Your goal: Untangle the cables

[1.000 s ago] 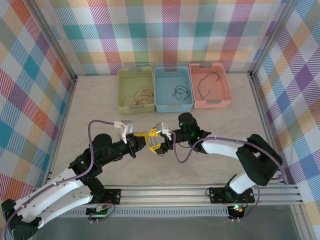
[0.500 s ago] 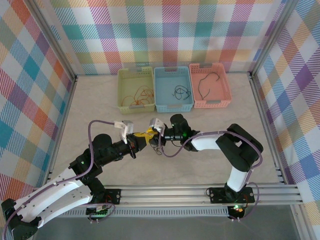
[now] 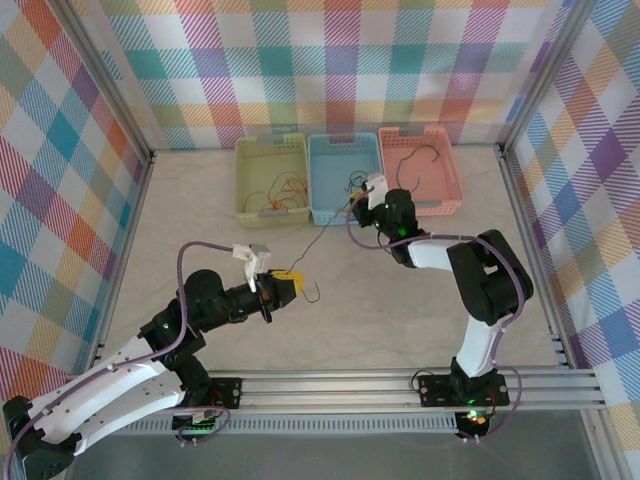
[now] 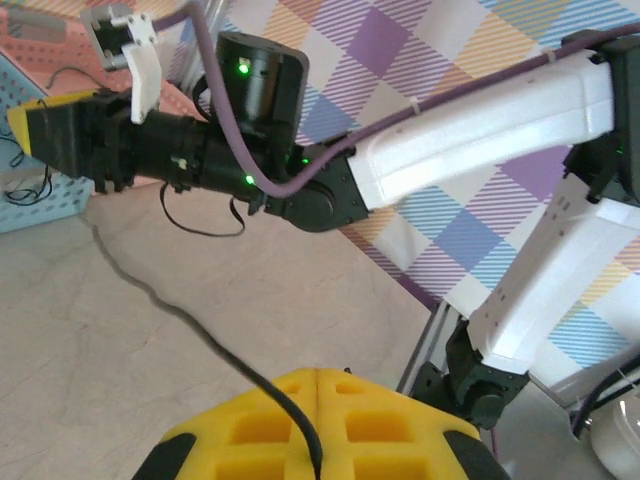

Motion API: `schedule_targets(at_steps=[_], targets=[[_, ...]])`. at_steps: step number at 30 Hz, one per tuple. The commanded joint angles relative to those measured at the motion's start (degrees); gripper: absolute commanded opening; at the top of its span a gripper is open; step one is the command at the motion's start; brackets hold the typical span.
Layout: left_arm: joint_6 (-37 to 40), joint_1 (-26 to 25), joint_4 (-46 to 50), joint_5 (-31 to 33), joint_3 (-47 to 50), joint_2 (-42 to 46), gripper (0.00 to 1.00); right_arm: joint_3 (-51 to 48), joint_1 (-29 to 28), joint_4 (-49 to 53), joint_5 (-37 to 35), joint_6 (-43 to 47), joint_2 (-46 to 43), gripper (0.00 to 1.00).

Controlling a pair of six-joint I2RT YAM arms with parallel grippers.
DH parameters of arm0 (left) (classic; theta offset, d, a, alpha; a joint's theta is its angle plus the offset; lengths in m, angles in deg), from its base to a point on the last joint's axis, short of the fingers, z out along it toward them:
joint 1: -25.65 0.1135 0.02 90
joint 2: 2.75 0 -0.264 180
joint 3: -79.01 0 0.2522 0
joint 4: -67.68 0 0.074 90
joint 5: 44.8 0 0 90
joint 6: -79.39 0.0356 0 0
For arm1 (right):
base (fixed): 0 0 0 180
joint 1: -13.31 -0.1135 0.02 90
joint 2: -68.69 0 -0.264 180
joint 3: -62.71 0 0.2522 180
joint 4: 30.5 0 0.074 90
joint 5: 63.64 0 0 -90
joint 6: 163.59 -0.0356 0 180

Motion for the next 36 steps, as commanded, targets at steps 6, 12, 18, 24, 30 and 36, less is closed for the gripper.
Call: schedule_targets(at_steps=[6,12,18,24,30,36], targets=[[1.46,-1.38,-3.06,-3.52,0.03,-0.79,0.0,5.3,6.33,1.87,-2.78,-6.76,0.73,0.22],[1.87,-1.83,-2.97,-3.84,-0.03,-0.18,0.0,7.36,11.53,6.24,-3.43,-7.43,0.84,0.23],[1.91,-2.01,-3.06,-3.83,0.1,0.59,0.0,7.97,17.57,9.97,-3.11,-9.09,0.41,0.24],[2.13,-2.1,-3.06,-3.41,0.43,1.71,0.0,6.58,22.94,11.15,-3.49,-11.05,-0.48,0.24],[2.02,-2.19,-3.14,-3.05,0.59,2.11,0.0,4.28,27.9,11.15,-5.3,-13.86,-1.73,0.24],[1.98,-2.19,-2.66,-2.28,0.42,1.82,0.0,1.78,28.42,8.49,-1.54,-15.33,-4.84,0.24]])
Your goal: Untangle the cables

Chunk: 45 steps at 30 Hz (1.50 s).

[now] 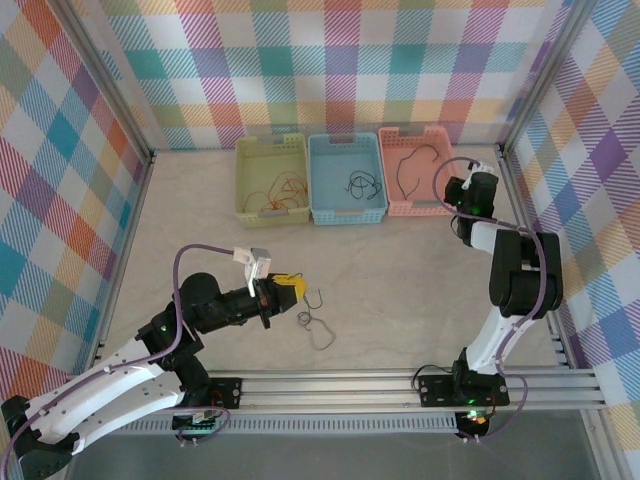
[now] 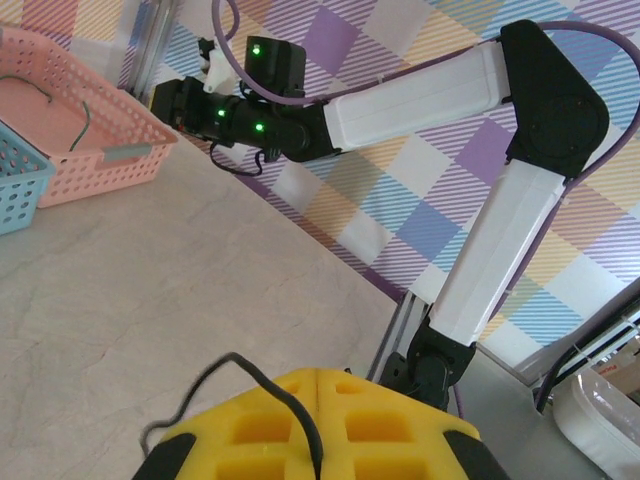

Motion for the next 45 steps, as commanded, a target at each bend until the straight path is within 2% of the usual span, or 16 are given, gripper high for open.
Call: schedule_targets(at_steps=[1,4,6,13,17,21,25,28,33,39,45], targets=[[1.39,-0.61,-1.68,0.25,0.41,0.23,0.0,-1.53,-0.52,-3.46,4.7,-3.93,-4.6,0.24],[1.38,-0.59,-1.16,1.36,0.33,0.04,0.0,-3.84,-2.09,-6.77,8.94,-9.08,-7.64,0.24],[1.4,-0.59,-0.91,2.07,0.33,0.19,0.0,-5.46,-4.8,-7.62,10.7,-8.76,-9.98,0.24],[1.4,-0.66,0.02,4.56,0.58,1.62,0.0,-8.83,-20.03,-2.13,25.68,6.3,-17.65,0.31],[1.39,-0.59,0.47,5.75,0.77,2.85,0.0,-10.86,-25.86,2.86,36.57,11.29,-18.71,0.34],[1.39,-0.59,0.67,6.44,0.94,3.28,0.0,-11.3,-31.01,8.89,43.7,18.89,-16.16,0.35],[1.52,-0.6,0.73,6.59,0.94,3.1,0.0,-5.45,-36.78,24.0,50.41,32.18,-10.53,0.37],[1.65,-0.67,0.82,6.59,0.95,3.1,0.0,-1.25,-40.51,32.78,51.17,40.13,-5.99,0.38],[1.71,-0.63,0.66,6.5,0.86,2.59,0.0,3.2,-44.44,39.58,52.91,47.29,0.63,0.4],[1.79,-0.59,0.74,6.37,0.84,2.58,0.0,7.53,-47.54,43.75,50.74,51.28,7.21,0.42],[1.75,-0.63,0.64,6.18,0.77,2.49,0.0,8.01,-48.65,43.71,50.81,52.27,8.62,0.42]])
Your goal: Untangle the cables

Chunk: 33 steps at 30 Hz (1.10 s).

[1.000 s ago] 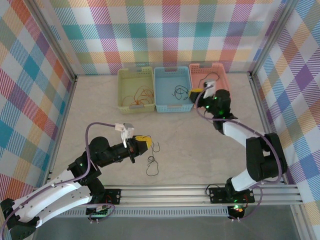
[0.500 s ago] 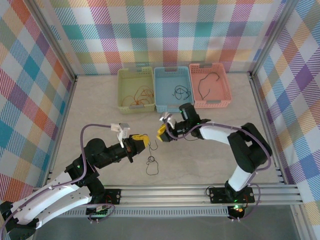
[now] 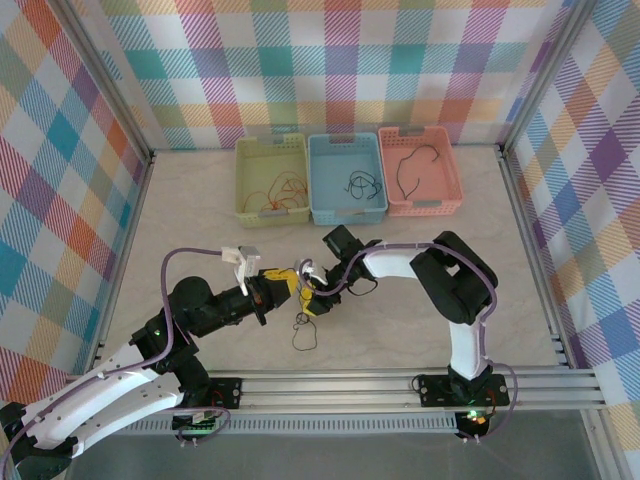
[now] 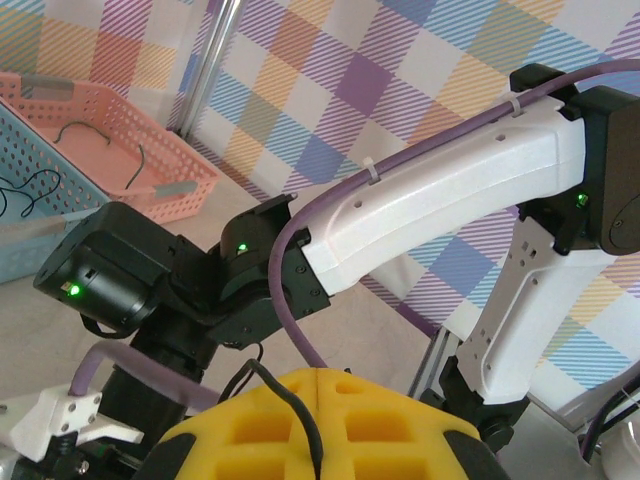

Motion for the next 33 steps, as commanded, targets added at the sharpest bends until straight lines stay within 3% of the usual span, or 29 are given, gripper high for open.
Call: schedule_targets(at_steps=[1,23,27,33], targets=[[0.96,-0.6,0.15,-0.04,0.39,-0.08,0.0,1.12,-0.51,1.93,1.65,3.62,0.39,0.42],[1.02,-0.6,0.24,-0.05,0.31,-0.43,0.0,2.95,-3.01,2.95,-2.37,6.04,3.55,0.44],[1.06,-0.59,0.23,-0.15,0.22,-0.71,0.0,3.04,-3.25,2.08,-3.56,5.56,3.66,0.38],[1.0,-0.59,0.24,-0.21,0.22,-0.79,0.0,2.31,-3.23,-0.09,-3.78,4.11,2.63,0.2]])
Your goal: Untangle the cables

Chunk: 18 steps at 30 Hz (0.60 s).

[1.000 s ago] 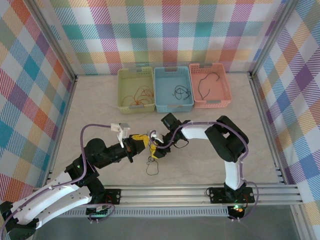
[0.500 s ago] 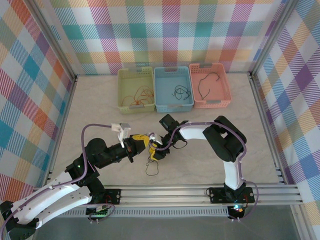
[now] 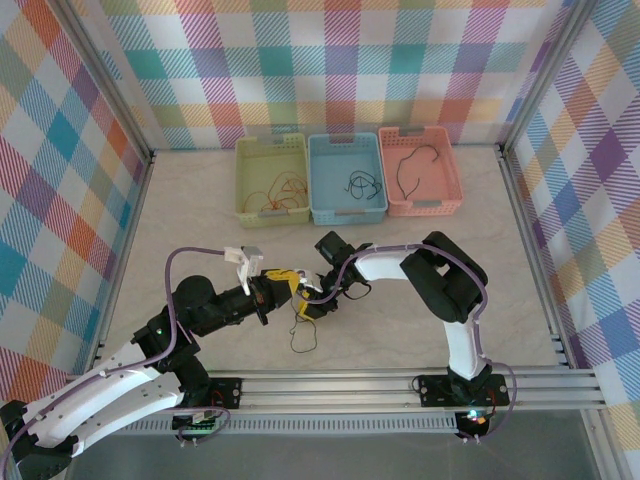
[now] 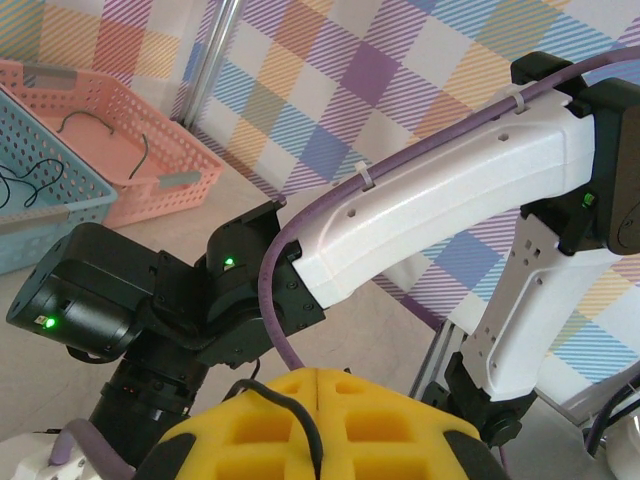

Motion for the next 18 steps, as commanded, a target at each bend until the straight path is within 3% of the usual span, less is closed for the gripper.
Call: schedule_targets(at_steps=[1,7,14,18], targets=[[0.87,-0.59,-0.21,-0.17,0.22,-0.07,0.0,0.24,-0.48,-2.14,0.74,-0.25,-0.63,0.17],[0.89,-0.59,-0.08,-0.04,0.22,-0.14,0.0,-4.18,1.4,-12.98,-5.01,-8.55,-5.67,0.0],[-0.28,-0.59,4.97,4.25,-1.27,0.63,0.0,-14.69,12.04,-33.66,-14.72,-27.25,-14.73,0.0],[-3.87,-0.59,12.31,8.04,-0.53,6.8,0.0,-19.69,18.12,-40.74,-19.98,-38.62,-18.22,0.0]])
